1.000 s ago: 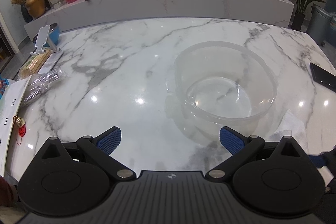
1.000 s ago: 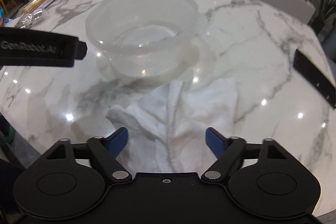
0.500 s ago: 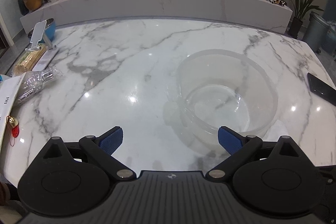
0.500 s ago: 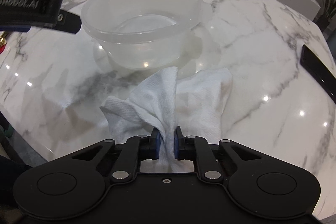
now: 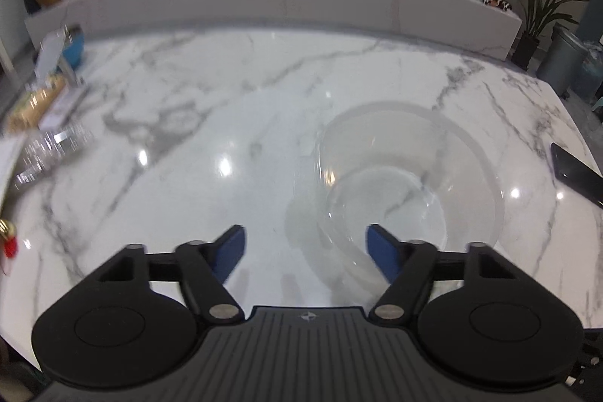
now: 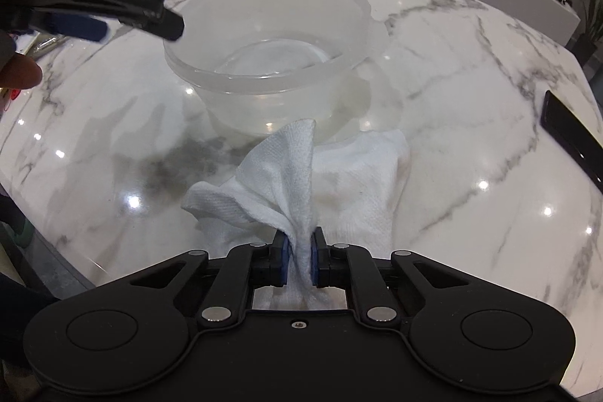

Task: Clean bowl
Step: 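Lift the white towel with the right gripper while the left gripper closes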

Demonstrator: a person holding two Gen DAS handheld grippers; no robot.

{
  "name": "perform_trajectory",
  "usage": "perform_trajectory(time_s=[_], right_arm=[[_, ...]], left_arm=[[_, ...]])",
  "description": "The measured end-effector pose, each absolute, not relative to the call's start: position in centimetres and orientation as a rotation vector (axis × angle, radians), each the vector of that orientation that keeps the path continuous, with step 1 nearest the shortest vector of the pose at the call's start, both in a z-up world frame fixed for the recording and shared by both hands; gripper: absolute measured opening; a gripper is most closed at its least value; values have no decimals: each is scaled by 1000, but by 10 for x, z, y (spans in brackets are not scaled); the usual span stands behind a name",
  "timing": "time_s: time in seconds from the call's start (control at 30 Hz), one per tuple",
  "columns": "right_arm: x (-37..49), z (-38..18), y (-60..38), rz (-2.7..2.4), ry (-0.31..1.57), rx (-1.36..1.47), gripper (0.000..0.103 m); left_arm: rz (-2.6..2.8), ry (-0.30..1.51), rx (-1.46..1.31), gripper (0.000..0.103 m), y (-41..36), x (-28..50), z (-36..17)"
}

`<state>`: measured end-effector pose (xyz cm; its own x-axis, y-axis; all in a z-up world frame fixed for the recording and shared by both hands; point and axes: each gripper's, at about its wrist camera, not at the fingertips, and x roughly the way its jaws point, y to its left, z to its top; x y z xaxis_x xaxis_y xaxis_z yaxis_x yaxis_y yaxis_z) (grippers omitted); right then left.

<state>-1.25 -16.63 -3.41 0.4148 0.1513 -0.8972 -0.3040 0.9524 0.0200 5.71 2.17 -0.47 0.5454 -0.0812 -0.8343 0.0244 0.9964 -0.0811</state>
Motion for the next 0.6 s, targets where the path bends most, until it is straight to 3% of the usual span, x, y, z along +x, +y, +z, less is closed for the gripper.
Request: perform_trajectory(time_s=[0.1,0.27,0.6], right_arm=[[-12,-32,-166,291,1102,-152,10],[-13,-29,-166,296,1095,-150,10],[-18,-25,-166,293,1091,-147,10]], left_arm=[[-78,994,-73,52,20,62,-10],[-133,999,-131,25,24,59,-13],[-206,1035,-120,13,25,55,-10]])
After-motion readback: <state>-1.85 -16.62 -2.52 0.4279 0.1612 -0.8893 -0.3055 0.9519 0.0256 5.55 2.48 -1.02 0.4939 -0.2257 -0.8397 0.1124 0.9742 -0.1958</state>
